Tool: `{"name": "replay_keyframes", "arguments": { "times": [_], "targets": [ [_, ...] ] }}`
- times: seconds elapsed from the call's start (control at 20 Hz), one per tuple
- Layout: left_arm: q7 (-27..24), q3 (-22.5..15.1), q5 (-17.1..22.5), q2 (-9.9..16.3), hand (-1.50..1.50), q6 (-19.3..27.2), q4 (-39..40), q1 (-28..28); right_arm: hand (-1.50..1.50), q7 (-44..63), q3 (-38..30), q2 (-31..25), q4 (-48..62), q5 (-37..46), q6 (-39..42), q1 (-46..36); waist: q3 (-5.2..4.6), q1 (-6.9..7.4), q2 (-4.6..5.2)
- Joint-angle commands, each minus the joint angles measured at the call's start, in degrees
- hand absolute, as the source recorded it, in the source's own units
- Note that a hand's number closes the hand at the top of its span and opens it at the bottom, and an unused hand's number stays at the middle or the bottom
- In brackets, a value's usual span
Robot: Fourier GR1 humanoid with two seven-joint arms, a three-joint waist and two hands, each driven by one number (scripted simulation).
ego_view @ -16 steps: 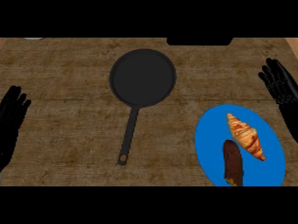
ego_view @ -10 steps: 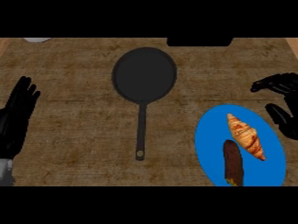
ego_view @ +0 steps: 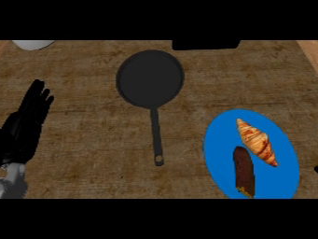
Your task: Pick the sweet potato from the plate and place it in the pan
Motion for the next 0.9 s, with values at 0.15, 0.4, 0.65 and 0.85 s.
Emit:
{"name": "replay_keyframes", "arguments": {
  "times": [0.15, 0.4, 0.65, 0.85],
  "targets": [
    [0.7, -0.9, -1.3, -1.7, 0.00, -0.8, 0.2, -1.6, -1.50, -6.5, -6.1, -7.4, -3.1, 8.7, 3.6, 5.9, -0.04, 1.46, 0.07],
    [2.2, -1.6, -3.2, -3.6, 0.00, 0.0, 2.0, -5.0, -1.50, 4.9, -2.5, -9.9, -6.5, 10.5, 6.3, -2.8, -0.06, 2.63, 0.38],
    [3.4, -0.7, -2.6, -2.9, 0.00, -1.0, 0.9, -5.4, -1.50, 13.1, 4.3, -13.2, -11.4, 20.8, 7.1, -4.3, -0.07, 3.42, 0.41],
    [1.3, 0.5, -2.7, -2.6, 0.00, -3.4, 3.3, -4.8, -1.50, 19.3, 11.1, -13.1, -13.7, 25.7, 10.6, -7.7, -0.08, 3.11, 0.41]
  ]
}}
